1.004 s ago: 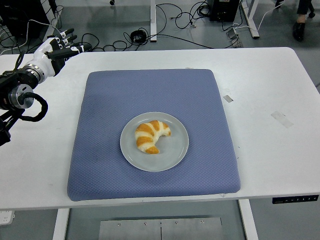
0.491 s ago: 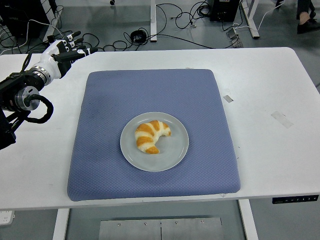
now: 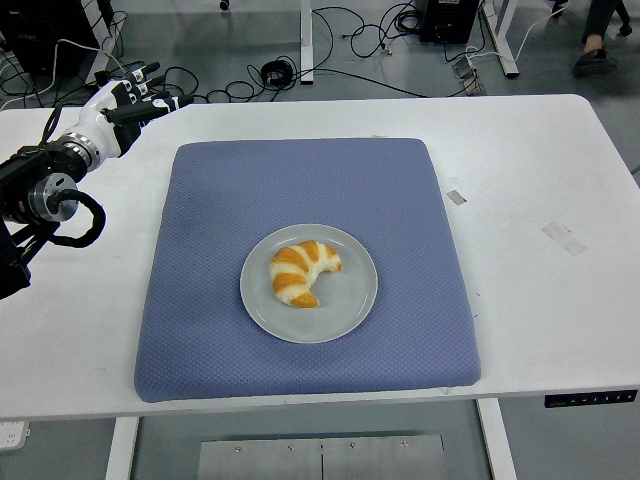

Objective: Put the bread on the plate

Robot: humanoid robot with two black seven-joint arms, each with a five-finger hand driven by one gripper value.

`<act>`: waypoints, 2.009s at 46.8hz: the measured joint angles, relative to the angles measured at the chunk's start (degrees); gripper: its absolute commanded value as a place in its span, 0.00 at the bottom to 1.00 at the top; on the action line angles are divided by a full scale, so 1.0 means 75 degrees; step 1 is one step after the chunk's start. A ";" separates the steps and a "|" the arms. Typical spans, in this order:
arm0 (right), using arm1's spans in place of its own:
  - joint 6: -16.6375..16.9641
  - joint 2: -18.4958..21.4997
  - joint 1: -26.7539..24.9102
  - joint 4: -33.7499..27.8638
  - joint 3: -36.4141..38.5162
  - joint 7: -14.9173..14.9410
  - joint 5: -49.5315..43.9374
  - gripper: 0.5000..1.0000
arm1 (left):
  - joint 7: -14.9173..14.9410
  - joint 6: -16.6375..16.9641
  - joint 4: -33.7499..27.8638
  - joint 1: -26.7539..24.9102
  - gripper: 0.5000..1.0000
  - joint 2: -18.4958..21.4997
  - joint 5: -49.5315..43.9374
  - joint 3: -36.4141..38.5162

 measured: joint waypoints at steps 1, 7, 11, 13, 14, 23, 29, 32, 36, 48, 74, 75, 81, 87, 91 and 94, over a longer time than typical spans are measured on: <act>0.0000 0.0000 0.0000 0.0000 0.0000 0.0000 0.0000 1.00 | 0.0000 0.0001 0.0000 0.0006 0.95 -0.0001 0.0000 0.0000; 0.0000 0.0000 0.0000 0.0001 0.0000 0.0000 0.0000 1.00 | 0.0000 0.0000 0.0000 0.0032 0.95 0.0000 -0.0001 0.0000; 0.0000 0.0000 0.0001 0.0001 0.0000 0.0000 0.0000 1.00 | 0.0000 0.0000 0.0000 0.0043 0.95 0.0006 0.0001 0.0005; 0.0000 0.0000 0.0003 0.0001 0.0000 0.0000 0.0000 1.00 | 0.0000 0.0000 0.0000 0.0043 0.95 0.0006 0.0006 0.0010; 0.0000 0.0000 0.0003 0.0000 0.0000 0.0000 0.0000 1.00 | 0.0000 0.0000 0.0000 0.0043 0.95 0.0006 0.0008 0.0011; 0.0000 0.0000 0.0001 -0.0001 0.0001 0.0001 0.0000 1.00 | -0.0011 0.0000 0.0003 0.0044 0.95 0.0048 0.0023 0.0011; 0.0000 0.0000 0.0000 -0.0001 0.0001 0.0002 0.0000 1.00 | -0.0127 0.0000 0.0004 0.0043 0.95 0.0067 0.0023 -0.0005; 0.0000 0.0000 -0.0001 -0.0001 0.0001 0.0002 0.0000 1.00 | -0.0296 0.0000 0.0002 0.0043 0.95 0.0066 0.0022 -0.0012; 0.0000 0.0000 0.0003 -0.0001 0.0001 0.0002 0.0000 1.00 | -0.0478 -0.0004 0.0001 0.0043 0.95 0.0061 0.0014 -0.0026; 0.0000 0.0000 0.0001 -0.0001 0.0001 0.0002 0.0000 1.00 | -0.0550 -0.0012 0.0000 0.0047 0.95 0.0019 0.0009 -0.0036; 0.0000 0.0000 0.0001 0.0000 0.0000 0.0002 0.0000 1.00 | -0.0552 -0.0011 0.0236 0.0127 0.95 0.0052 0.0011 -0.0061; 0.0000 0.0000 0.0001 0.0000 0.0000 0.0002 0.0000 1.00 | -0.0554 -0.0012 0.0236 0.0127 0.95 0.0061 0.0011 -0.0060; 0.0000 0.0000 0.0000 0.0000 0.0000 0.0002 0.0000 1.00 | -0.0561 -0.0011 0.0236 0.0127 0.95 0.0067 0.0011 -0.0059; 0.0000 0.0000 0.0000 0.0001 0.0000 0.0002 0.0000 1.00 | -0.0565 -0.0001 0.0236 0.0171 0.95 0.0064 0.0008 -0.0059; 0.0000 0.0000 -0.0001 0.0001 0.0000 0.0001 0.0000 1.00 | -0.0573 0.0001 0.0235 0.0172 0.95 0.0048 0.0006 -0.0066; 0.0000 0.0000 0.0000 0.0000 0.0000 0.0001 0.0000 1.00 | -0.0583 0.0001 0.0235 0.0172 0.95 0.0047 0.0002 -0.0069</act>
